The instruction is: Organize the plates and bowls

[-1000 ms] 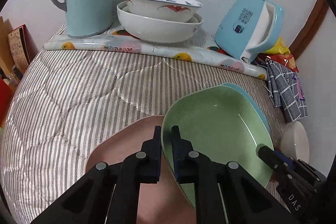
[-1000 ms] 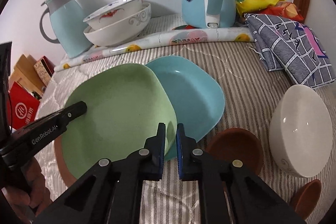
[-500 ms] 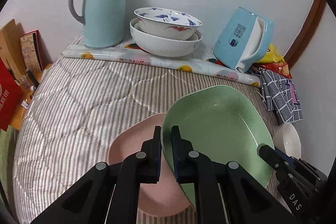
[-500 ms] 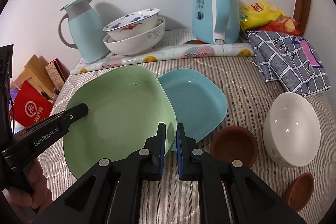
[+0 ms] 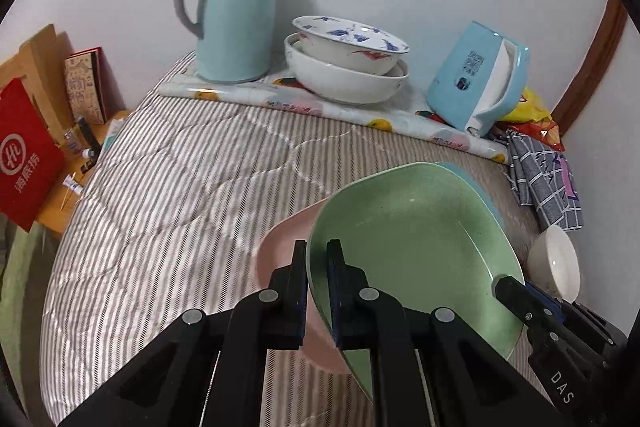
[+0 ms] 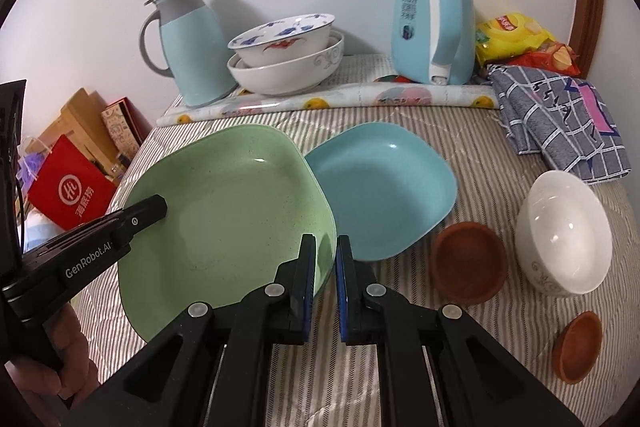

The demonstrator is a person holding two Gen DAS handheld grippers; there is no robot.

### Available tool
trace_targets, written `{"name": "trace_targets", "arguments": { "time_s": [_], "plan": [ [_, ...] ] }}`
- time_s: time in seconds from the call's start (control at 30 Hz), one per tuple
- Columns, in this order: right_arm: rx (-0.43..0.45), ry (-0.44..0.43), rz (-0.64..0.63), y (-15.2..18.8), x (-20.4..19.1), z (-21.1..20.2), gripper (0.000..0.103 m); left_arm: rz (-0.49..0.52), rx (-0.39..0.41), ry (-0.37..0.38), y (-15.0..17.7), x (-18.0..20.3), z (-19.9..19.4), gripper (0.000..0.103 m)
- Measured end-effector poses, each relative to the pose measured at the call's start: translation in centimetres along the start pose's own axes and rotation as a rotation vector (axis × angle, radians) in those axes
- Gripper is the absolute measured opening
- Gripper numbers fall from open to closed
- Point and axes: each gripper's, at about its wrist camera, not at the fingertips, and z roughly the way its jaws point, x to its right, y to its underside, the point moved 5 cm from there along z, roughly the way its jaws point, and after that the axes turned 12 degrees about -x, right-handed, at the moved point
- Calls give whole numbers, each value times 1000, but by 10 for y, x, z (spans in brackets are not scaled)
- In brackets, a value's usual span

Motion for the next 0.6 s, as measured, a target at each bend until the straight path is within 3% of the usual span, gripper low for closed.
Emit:
{"name": "trace_targets", "arguments": {
  "time_s": [0.6],
  "plan": [
    [-103, 6, -65, 15, -31, 43, 10, -65, -71, -32, 18, -42, 29, 10]
  ]
}}
